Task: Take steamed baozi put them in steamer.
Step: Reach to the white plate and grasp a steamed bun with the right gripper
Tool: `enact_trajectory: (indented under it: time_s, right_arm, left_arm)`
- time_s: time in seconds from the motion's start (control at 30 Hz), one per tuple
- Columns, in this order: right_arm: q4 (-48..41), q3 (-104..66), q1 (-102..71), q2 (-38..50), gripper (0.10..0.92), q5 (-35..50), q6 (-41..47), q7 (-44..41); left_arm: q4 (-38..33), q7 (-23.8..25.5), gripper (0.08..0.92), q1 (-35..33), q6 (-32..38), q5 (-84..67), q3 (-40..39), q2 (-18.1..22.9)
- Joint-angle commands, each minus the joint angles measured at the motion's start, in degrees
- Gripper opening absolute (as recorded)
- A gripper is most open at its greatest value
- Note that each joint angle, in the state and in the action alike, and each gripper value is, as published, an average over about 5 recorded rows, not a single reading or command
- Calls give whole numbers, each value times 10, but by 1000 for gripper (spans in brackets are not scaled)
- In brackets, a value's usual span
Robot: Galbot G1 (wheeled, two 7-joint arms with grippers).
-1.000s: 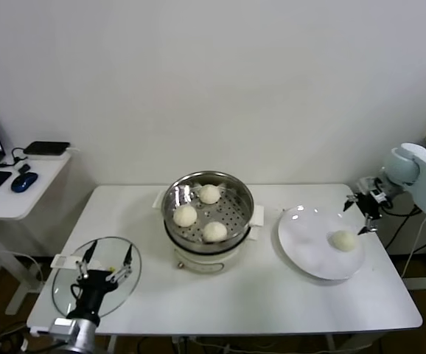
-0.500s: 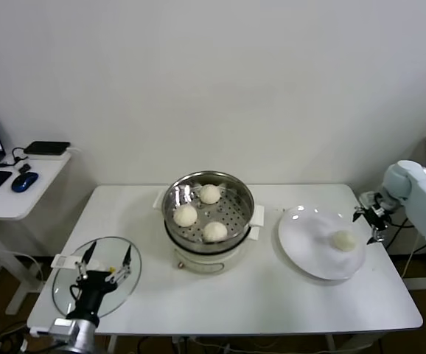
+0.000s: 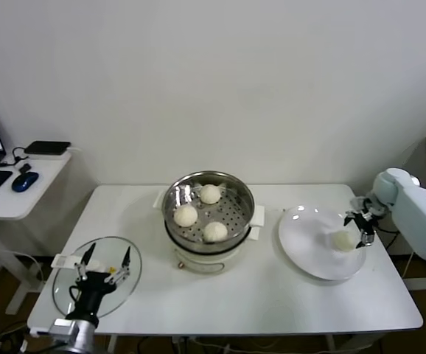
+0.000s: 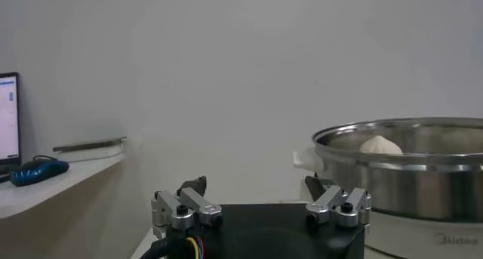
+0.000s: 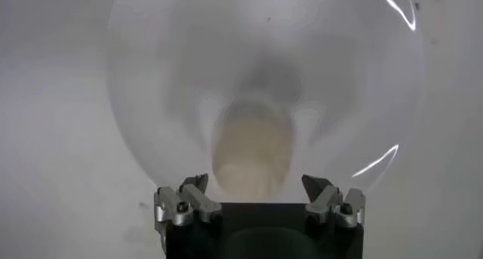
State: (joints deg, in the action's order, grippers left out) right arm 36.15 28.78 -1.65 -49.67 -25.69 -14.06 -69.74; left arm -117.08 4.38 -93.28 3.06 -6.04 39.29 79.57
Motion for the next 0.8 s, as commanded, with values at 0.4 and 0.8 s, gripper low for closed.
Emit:
enact_trajectory:
  time_s: [0.4,0.8]
  right_arm:
    - [-29,-19,-11,-25,823,-20,0,8]
    - [-30,-25,-14,-28,810,-21,2,10]
  left_arm:
    - [1,0,823,-1,2,-1,1,0]
    - [2,-1,823,-3,3,-1,1,2]
